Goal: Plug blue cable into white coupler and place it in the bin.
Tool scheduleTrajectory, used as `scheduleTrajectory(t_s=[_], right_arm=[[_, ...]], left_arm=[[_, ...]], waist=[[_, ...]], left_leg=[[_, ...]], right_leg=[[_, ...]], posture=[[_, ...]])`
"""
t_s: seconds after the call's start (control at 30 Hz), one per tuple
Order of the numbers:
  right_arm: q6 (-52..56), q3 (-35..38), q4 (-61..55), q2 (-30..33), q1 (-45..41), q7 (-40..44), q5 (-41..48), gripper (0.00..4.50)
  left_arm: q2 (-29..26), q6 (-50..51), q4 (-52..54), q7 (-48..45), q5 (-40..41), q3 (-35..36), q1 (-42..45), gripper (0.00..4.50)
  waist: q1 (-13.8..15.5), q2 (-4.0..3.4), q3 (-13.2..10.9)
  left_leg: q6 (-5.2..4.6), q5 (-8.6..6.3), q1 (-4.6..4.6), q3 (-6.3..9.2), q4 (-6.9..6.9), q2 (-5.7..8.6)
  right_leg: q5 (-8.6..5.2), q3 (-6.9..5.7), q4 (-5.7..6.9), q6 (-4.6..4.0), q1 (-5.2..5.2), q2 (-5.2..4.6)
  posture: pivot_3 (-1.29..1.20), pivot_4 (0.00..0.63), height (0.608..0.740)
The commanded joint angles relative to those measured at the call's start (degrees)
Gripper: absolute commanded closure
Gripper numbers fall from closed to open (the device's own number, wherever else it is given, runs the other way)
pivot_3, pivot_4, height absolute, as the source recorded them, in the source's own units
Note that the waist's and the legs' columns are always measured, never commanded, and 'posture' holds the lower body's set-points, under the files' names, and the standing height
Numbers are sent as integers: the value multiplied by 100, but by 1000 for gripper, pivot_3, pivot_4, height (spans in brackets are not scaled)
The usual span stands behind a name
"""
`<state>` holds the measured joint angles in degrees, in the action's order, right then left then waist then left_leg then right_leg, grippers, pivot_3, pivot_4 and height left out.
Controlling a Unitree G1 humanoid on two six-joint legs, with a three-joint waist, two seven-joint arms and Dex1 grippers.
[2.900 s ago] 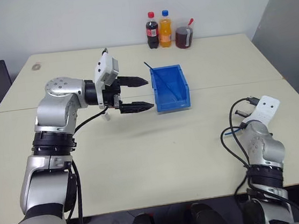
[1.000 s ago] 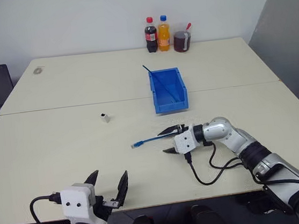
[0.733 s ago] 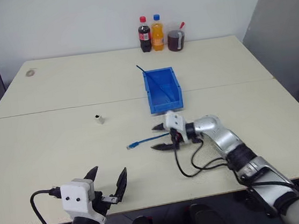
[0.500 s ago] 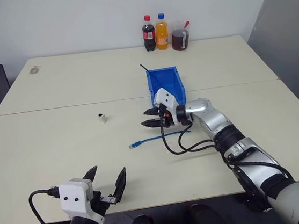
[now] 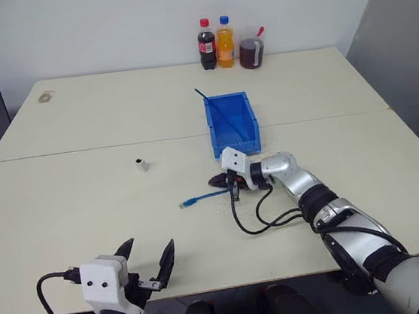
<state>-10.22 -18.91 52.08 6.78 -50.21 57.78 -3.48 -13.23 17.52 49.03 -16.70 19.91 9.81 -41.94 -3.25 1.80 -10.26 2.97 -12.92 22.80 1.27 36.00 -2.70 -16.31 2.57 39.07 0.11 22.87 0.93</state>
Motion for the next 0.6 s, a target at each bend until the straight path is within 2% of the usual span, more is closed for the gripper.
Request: scheduleTrajectory(t_s=[0.03, 0.37, 0.6], right_arm=[[28, -57, -757, 94, 305, 242, 20, 4474], [497, -27, -1701, 260, 839, 166, 49, 4474], [771, 219, -1912, 191, 723, -7, 277, 4474]], left_arm=[[-23, -36, 212, 23, 60, 50, 29, 0], [-103, 67, 194, -49, 130, 15, 136, 0], [-158, 125, 160, -85, 155, 32, 238, 0]], waist=[[1, 0, 0], [2, 1, 1], [2, 1, 1]], left_leg=[[0, 0, 1, 0, 0, 0], [0, 0, -1, 2, 2, 2], [0, 0, -1, 2, 3, 2]], right_leg=[[0, 0, 0, 1, 0, 0], [2, -2, 1, 3, -2, 0], [2, -2, 1, 4, -2, 1]], posture=[[0, 150, 740], [0, 150, 740], [0, 150, 740]])
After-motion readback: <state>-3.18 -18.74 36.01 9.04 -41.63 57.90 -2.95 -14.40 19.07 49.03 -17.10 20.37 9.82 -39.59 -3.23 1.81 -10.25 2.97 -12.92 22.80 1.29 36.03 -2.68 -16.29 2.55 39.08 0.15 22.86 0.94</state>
